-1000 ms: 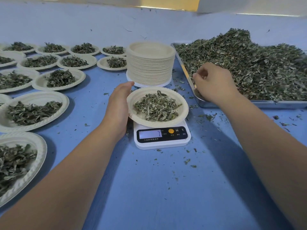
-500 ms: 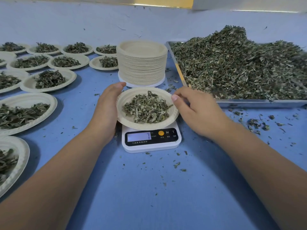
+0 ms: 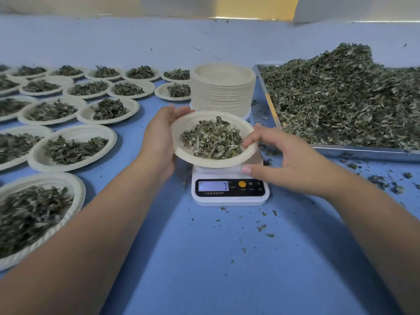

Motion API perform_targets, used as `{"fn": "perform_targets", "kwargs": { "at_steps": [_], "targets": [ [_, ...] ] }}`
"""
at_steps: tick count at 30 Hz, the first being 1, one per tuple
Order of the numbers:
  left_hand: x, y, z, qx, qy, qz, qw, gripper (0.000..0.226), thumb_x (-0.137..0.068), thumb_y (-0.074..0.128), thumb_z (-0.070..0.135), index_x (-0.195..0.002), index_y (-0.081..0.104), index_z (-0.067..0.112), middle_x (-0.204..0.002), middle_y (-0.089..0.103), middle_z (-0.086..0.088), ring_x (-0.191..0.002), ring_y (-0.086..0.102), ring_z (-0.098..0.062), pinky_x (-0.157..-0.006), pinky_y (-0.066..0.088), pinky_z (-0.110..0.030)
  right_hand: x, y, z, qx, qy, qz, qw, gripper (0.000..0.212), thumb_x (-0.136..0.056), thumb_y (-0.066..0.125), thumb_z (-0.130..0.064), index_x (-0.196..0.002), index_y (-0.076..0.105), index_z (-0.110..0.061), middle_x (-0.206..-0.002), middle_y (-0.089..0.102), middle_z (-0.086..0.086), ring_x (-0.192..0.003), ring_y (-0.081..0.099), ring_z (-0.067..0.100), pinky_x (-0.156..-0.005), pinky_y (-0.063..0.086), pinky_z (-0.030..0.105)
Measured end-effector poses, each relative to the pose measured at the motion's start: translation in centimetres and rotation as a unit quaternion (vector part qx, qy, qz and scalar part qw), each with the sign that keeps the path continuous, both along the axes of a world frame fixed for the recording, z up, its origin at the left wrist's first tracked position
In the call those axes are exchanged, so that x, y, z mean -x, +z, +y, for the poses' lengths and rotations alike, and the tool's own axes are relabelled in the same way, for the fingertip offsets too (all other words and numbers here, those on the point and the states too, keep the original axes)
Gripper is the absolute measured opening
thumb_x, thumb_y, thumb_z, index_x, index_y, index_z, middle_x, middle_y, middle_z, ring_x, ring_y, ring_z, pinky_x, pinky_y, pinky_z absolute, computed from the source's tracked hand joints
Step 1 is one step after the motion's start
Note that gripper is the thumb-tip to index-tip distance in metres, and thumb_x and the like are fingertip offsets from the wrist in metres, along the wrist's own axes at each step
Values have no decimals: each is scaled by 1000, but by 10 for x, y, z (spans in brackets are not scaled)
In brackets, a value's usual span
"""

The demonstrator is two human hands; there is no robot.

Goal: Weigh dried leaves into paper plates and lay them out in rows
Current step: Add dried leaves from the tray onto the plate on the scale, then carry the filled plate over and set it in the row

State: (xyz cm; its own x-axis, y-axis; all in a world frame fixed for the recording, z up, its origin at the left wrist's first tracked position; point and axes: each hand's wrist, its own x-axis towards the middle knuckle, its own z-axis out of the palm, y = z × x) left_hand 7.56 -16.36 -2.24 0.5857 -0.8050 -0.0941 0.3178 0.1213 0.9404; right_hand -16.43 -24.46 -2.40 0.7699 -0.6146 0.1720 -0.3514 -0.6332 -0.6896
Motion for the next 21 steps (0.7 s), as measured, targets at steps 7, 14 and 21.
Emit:
{"fn": "perform_targets", "kwargs": {
  "at_steps": [7, 14, 21],
  "targets": [
    [-32, 23, 27, -15, 48, -59, 997, 46, -106, 40, 40, -107, 78, 15, -113, 76, -7, -89, 67, -21, -72, 56, -34, -40, 18, 15, 64, -30, -43, 997, 62, -52, 67, -88, -99, 68, -49, -116, 65, -32, -116, 57, -5, -104, 46, 34],
    [-76, 50, 60, -33, 148, -11, 988, 25, -99, 51, 25, -104, 74, 18, -74, 62, 2, -61, 54, -16, -59, 45, -28, -110, 40, 31, 24, -22, -76, 997, 48, -57, 80, -73, -91, 72, -41, -111, 68, -23, -116, 57, -2, -88, 45, 22],
    [-119, 71, 49, -56, 202, -22, 978, 16, -96, 47, 25, -91, 61, 20, -76, 54, -2, -67, 57, -21, -84, 50, -40, -193, 51, 25, 50, -39, -77, 995, 46, -65, 83, -66, -94, 67, -34, -99, 59, -21, -65, 55, -23, -48, 38, 2]
  ]
}}
